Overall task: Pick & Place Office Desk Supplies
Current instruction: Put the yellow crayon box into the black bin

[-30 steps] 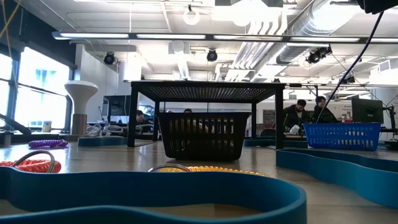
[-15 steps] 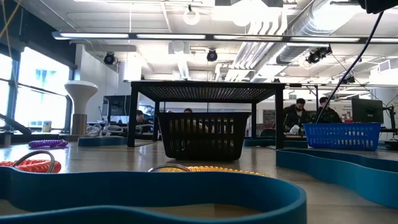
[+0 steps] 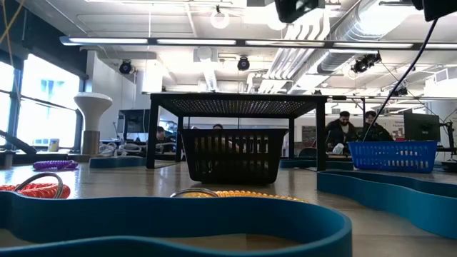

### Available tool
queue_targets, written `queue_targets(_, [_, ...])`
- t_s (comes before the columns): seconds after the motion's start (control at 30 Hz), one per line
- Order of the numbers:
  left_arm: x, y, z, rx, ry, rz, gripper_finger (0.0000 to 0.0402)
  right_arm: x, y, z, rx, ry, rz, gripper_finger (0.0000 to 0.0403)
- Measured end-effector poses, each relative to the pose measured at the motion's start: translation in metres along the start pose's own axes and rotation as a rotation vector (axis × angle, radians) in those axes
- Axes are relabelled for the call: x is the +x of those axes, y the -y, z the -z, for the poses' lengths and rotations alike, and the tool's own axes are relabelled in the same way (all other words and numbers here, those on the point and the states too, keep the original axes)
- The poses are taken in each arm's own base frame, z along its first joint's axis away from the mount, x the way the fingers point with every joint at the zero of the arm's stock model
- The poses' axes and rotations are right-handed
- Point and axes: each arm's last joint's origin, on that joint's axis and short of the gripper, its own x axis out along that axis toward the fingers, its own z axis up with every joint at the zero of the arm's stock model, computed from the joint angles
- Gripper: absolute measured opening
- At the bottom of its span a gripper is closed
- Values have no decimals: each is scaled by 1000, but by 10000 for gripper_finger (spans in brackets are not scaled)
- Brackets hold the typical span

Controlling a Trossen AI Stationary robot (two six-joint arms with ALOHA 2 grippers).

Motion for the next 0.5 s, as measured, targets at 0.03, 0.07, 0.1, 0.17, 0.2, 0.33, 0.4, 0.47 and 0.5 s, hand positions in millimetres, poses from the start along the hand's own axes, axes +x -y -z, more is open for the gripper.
queue_targets(0.03, [0,0,0,4,-4,-27,191,0,0,2,16,-25,3,50])
queue_targets(0.07, [-1,2,-1,14,-9,-48,191,0,1,4,34,-45,10,50])
queue_targets(0.1, [-1,3,-1,30,-15,-71,191,-1,2,6,50,-62,19,50])
queue_targets(0.17, [-3,7,-2,73,-32,-124,191,-4,3,4,88,-98,49,50])
queue_targets(0.2, [-4,9,-3,98,-40,-148,191,-6,5,3,108,-110,74,50])
queue_targets(0.33, [-8,20,-5,186,-77,-224,191,-14,11,1,155,-167,267,50])
queue_targets(0.4, [-10,25,-6,197,-90,-254,191,-18,13,-3,163,-162,345,50])
queue_targets(0.47, [-12,28,-7,187,-99,-281,191,-22,14,-4,158,-176,426,50])
queue_targets(0.5, [-12,30,-7,180,-102,-293,191,-23,15,-3,162,-181,462,50])
